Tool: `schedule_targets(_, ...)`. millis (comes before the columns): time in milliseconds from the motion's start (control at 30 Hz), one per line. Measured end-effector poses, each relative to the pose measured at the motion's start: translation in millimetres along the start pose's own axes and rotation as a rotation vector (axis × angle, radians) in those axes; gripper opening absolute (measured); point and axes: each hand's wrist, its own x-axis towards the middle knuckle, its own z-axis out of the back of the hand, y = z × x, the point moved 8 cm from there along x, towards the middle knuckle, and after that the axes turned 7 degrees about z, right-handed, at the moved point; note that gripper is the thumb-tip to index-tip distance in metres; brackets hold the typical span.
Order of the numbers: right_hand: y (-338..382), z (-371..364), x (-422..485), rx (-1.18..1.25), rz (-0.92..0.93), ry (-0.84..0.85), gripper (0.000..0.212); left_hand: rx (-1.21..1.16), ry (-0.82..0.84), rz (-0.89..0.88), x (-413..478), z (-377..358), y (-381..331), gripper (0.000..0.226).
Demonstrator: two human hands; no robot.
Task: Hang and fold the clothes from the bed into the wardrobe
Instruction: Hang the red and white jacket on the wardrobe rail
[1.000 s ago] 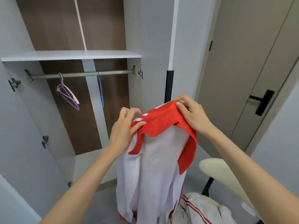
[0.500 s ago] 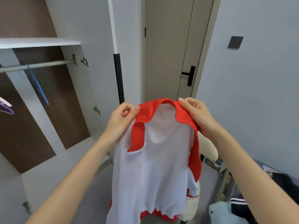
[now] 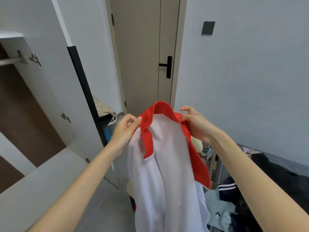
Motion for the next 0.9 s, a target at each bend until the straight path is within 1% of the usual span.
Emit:
schedule_targets(67, -15, 9, 22, -0.095, 0.03, 0.001, 0.036, 0.055, 0.017, 0.052, 24, -15, 21, 0.023)
schedule_targets(133, -31, 22, 51, -0.153, 0.055, -0.04, 0.036, 0.073, 0.047, 0.113, 51, -31, 42, 0.024)
schedule_targets(233, -58, 39, 100, -0.247, 0.052, -0.101, 0.03, 0.076, 0.054, 0.169, 101, -54, 69, 0.023)
schedule_targets(333, -87, 54, 152, -0.225, 0.048, -0.118, 0.029, 0.068, 0.05, 0.218, 159, -76, 96, 0.021)
schedule_targets(433, -117, 70, 200, -0.254, 0.009, -0.134, 0.029, 0.109, 0.028, 0.275, 215, -95, 132, 0.021)
schedule_targets(600, -172, 95, 271, -0.355, -0.044, -0.192, 0.037, 0.271, -0.036, 0.299, 290, -116, 197, 0.018)
schedule_targets(700, -207, 107, 304, -0.406, -0.101, -0.221, 0.032, 0.352, -0.05, 0.323, 322, -126, 234, 0.015)
schedule_targets(767, -231, 111, 321, -0.465, -0.137, -0.186, 0.031, 0.391, -0.029, 0.353, 335, -133, 258, 0.017)
schedule_targets(800, -244, 111, 326, -0.486, -0.168, -0.142, 0.034, 0.411, -0.016, 0.367, 338, -136, 269, 0.02)
schedule_targets(900, -289, 107, 329, -0.411, -0.336, 0.002, 0.042, 0.475, 0.064, 0.382, 338, -146, 301, 0.023)
